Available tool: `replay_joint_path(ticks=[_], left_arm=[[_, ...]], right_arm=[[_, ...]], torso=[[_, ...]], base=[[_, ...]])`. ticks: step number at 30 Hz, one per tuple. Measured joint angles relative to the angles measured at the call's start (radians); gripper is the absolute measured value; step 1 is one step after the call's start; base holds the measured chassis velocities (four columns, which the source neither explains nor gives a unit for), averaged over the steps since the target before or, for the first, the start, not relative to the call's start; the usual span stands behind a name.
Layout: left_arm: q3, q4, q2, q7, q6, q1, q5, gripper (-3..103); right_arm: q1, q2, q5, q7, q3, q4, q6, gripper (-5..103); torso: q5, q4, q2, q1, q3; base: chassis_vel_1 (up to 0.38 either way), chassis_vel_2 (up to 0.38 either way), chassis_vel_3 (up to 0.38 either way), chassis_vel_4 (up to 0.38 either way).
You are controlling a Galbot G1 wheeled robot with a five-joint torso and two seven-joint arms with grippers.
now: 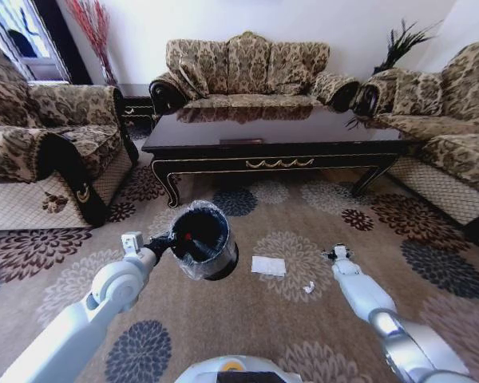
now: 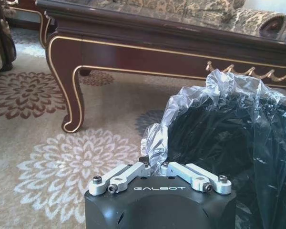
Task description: Move to the front of the table and pick up the trash from the floor, then place it into the trash bin.
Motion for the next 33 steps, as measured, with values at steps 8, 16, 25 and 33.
replay_joint_path(ticks=[8, 16, 25, 33], left_arm=[[-0.016, 0.038, -0.001, 0.001, -0.003, 0.003, -0.001, 3], [-0.034, 0.077, 0.000, -0.008, -0.001, 0.002, -0.024, 3], [-0.033, 0.105, -0.030, -0.068, 0.011, 0.012, -0.017, 3], [-0.094, 0.096, -0.035, -0.047, -0.011, 0.070, -0.004, 3]], right_arm=[[-0.128, -0.029, 0.117, 0.004, 0.008, 0.287, 0.053, 100], [-0.253, -0.041, 0.150, 0.014, 0.025, 0.518, 0.089, 100], [-0.307, -0.038, 0.157, 0.041, 0.044, 0.625, 0.091, 100], [-0.331, -0.021, 0.167, 0.051, 0.051, 0.669, 0.095, 100]], torso=[[-0.0005, 0.0005, 0.000, 0.000, 0.000], [-0.0001, 0.0001, 0.000, 0.000, 0.000], [-0.0003, 0.0001, 0.000, 0.000, 0.000], [-0.0002, 0.0002, 0.000, 0.000, 0.000]], base=[[0.000, 0.000, 0.000, 0.000], [0.000, 0.000, 0.000, 0.000], [0.000, 0.000, 0.000, 0.000], [0.000, 0.000, 0.000, 0.000]])
